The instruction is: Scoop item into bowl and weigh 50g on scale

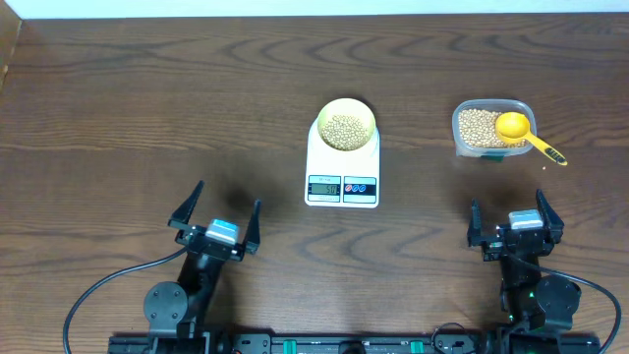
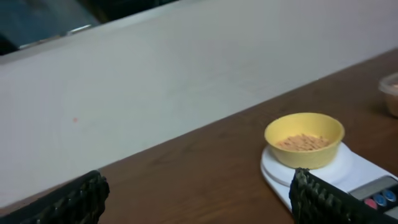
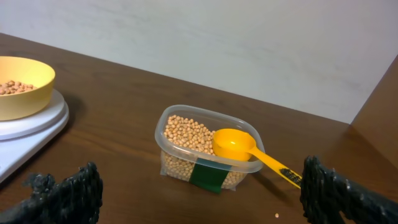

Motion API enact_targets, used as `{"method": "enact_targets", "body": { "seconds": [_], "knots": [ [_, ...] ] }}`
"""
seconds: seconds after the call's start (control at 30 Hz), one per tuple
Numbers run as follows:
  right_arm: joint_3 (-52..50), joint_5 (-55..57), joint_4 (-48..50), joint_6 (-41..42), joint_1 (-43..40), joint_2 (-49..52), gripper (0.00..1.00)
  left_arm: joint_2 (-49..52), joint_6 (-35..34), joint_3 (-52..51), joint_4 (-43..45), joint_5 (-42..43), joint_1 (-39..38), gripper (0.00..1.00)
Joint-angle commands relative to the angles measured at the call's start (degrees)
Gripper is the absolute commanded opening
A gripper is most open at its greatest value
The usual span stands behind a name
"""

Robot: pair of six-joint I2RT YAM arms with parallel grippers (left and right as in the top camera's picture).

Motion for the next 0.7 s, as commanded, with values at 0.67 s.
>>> {"method": "enact_targets", "body": {
  "seconds": [0.67],
  "knots": [
    [-0.1, -0.5, -0.2, 0.7, 0.2, -0.3, 0.99, -3.0, -2.6, -3.3, -6.8, -12.3, 0.2, 0.95]
  ]
}}
